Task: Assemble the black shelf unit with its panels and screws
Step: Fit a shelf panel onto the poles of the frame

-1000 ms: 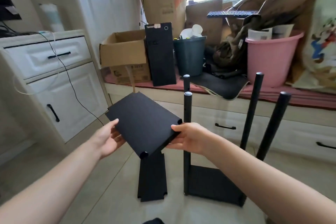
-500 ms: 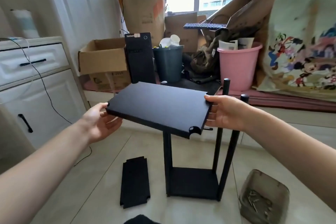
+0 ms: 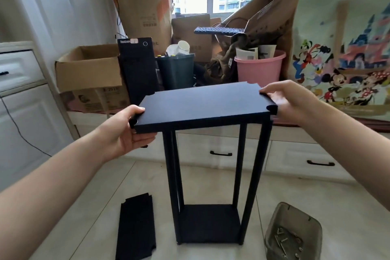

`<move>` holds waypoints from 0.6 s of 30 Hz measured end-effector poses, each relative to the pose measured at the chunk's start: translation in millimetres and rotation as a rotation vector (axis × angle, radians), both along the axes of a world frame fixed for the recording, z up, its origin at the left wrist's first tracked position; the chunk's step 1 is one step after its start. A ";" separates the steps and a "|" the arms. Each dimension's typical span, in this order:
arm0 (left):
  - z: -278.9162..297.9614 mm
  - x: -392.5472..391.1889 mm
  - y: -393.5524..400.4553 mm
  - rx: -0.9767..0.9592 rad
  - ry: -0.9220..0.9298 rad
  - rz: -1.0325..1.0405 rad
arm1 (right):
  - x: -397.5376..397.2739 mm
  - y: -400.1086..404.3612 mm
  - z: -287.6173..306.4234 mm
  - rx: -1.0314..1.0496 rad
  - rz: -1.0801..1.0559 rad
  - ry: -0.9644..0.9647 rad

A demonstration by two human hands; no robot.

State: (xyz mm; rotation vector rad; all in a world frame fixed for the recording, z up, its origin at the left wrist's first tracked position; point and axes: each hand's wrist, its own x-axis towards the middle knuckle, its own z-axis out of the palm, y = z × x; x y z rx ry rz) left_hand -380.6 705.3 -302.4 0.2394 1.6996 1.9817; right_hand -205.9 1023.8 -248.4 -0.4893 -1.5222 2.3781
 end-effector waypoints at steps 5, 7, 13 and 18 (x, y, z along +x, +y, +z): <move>11.4 -31.8 36.1 -0.046 0.149 0.047 | -38.0 31.9 0.0 0.256 -0.319 -0.166; 6.2 -42.0 43.8 -0.046 0.148 0.047 | -51.4 40.5 -6.0 0.341 -0.339 -0.220; -12.7 -56.7 54.1 -0.052 0.089 0.060 | -71.6 51.4 -26.3 0.306 -0.312 -0.205; -22.5 -53.4 59.4 -0.058 0.064 0.011 | -69.4 62.6 -42.2 0.326 -0.245 -0.281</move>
